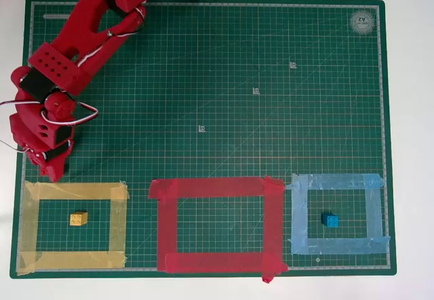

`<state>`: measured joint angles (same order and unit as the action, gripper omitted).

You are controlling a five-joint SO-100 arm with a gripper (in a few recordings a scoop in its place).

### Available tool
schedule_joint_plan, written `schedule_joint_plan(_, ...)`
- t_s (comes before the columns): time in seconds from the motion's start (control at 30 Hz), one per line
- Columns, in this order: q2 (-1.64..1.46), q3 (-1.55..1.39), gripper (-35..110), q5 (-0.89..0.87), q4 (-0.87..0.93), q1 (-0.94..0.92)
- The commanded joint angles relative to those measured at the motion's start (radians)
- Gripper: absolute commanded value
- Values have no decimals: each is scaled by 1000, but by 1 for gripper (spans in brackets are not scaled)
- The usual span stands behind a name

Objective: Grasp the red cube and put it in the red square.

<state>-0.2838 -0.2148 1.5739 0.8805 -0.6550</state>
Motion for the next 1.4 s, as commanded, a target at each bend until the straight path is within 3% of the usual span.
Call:
schedule_joint_plan(0.0, -35, 20, 20, 18, -20, -11)
schedule_joint_plan(0.47, -32, 20, 18, 28, -20, -12)
schedule_joint_plan(0.73, -31, 15, -1, 28, -20, -11)
schedule_joint_plan(1.37, -38, 31, -1, 41, -23, -6)
